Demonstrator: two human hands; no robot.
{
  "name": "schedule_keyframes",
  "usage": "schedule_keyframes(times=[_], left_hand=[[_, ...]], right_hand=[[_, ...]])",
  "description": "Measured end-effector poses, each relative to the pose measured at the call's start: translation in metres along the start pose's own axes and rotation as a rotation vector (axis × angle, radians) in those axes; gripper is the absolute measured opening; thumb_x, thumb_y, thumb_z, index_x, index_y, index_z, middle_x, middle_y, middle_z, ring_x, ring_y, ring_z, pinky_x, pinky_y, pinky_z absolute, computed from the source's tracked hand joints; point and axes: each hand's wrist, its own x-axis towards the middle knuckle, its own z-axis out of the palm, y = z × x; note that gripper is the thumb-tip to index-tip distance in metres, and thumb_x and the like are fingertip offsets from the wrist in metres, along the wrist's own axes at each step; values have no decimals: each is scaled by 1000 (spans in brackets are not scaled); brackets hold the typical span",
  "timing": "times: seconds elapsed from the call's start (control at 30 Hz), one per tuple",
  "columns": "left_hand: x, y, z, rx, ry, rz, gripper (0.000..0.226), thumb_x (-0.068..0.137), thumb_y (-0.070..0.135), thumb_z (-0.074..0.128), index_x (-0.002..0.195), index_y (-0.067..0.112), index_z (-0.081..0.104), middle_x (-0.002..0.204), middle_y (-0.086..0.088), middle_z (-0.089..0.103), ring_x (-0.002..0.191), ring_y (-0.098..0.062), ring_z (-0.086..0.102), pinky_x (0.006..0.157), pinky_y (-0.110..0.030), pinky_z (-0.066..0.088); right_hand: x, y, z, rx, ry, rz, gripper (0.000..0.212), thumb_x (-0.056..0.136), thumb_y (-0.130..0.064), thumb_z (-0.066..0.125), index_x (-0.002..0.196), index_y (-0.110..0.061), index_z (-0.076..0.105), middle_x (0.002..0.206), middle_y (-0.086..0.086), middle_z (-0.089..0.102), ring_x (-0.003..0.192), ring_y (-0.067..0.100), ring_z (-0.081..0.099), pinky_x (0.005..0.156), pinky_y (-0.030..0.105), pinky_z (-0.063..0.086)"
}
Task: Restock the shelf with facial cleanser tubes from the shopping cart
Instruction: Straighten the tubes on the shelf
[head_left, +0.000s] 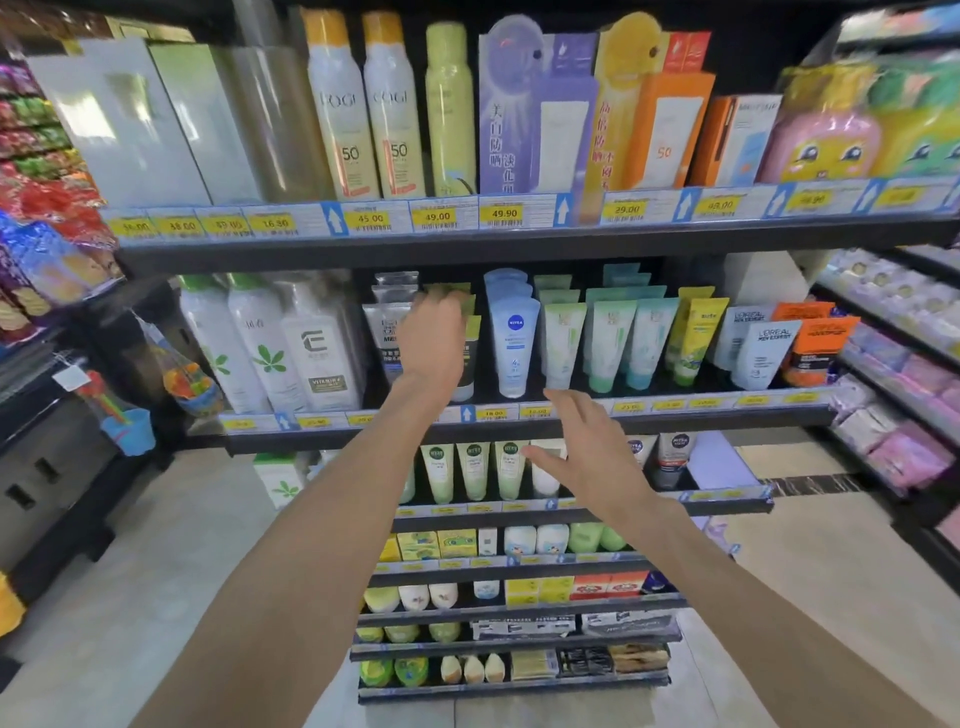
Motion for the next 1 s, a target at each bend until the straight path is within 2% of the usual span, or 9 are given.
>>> schedule_keyframes(times=[0.2,0.37,0.57,0.67,0.77,0.9,1.0], left_hand=[[4,-8,16,47,-32,18,20,91,3,67,101,18,76,99,-7,74,94,-31,63,68,-38,48],[5,-9,21,20,-37,5,24,86,-7,61,86,14,73,84,-10,70,87,-32,60,63,-36,41],[6,-9,22,2,-37,-8,22,87,-7,61,87,13,72,85,-12,69,88,-32,59,63,-35,41],[4,-10,21,-12,-29,29,20,91,0,65,103,12,75,101,-11,73,99,-33,61,74,-42,51],[-7,-13,17,-62,8,73,27,93,5,64,118,14,72,115,-7,70,110,-30,58,81,-42,52],[-54,-28,19,-159,80,198,22,100,11,59,120,13,68,117,-4,64,110,-23,56,84,-33,49],[-95,-49,32,-145,58,266,23,103,17,57,123,15,67,117,-1,65,112,-22,58,93,-40,48]], right_hand=[[1,6,9,-25,-15,-3,78,94,-59,59,156,-19,33,155,3,41,143,23,38,117,42,35],[-6,14,10,-43,-17,-8,75,94,-56,62,154,-20,36,152,2,44,141,24,41,115,42,36],[0,27,11,-116,-51,5,76,95,-56,61,155,-18,33,154,6,40,143,26,38,117,44,35],[5,34,11,-167,-60,12,75,96,-53,61,156,-17,33,157,9,36,144,29,34,116,45,34],[7,38,14,-224,-59,-2,73,95,-53,63,153,-15,39,155,9,40,141,30,37,113,46,38],[6,44,17,-271,-36,-40,69,93,-51,66,147,-12,47,150,8,46,137,32,41,108,49,45],[4,49,16,-319,-26,-57,68,93,-51,62,148,-15,46,151,7,46,141,33,37,111,50,43]])
